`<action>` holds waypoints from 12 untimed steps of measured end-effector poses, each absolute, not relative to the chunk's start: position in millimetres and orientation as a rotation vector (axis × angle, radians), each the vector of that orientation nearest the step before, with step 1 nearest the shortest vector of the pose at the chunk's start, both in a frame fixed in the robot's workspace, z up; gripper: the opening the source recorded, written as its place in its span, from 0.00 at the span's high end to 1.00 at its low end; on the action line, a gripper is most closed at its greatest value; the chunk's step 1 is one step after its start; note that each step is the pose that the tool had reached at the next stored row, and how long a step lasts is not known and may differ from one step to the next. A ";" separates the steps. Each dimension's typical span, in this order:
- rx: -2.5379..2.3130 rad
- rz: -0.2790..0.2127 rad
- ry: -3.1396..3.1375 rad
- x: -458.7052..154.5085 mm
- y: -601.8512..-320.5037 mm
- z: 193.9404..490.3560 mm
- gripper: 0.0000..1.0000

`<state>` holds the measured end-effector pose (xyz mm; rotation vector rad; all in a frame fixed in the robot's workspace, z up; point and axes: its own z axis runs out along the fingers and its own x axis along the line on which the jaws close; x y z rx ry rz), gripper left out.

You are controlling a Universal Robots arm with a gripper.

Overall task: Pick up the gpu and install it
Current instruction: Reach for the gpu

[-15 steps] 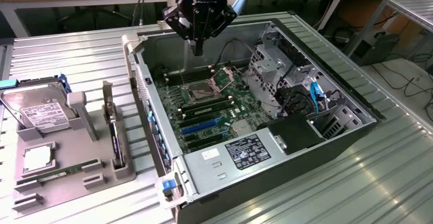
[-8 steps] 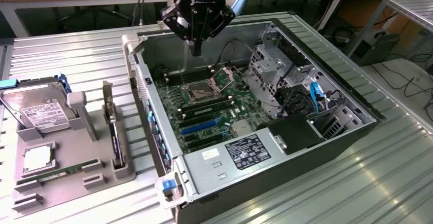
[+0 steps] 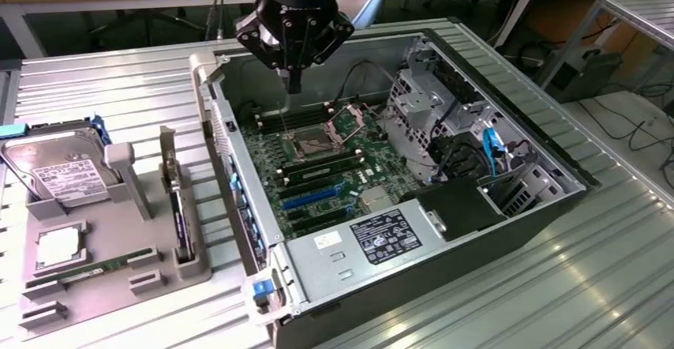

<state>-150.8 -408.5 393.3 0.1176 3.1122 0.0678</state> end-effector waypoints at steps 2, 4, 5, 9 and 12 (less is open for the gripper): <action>0.118 0.068 3.112 -159.6 -410.2 393.3 0.89; 0.118 0.068 3.112 -172.6 -412.3 393.3 0.89; 0.118 0.067 3.112 -177.1 -412.9 393.3 0.89; 0.118 0.063 3.112 -197.4 -415.7 393.0 0.89; 0.118 0.058 3.112 -208.7 -417.4 392.4 0.89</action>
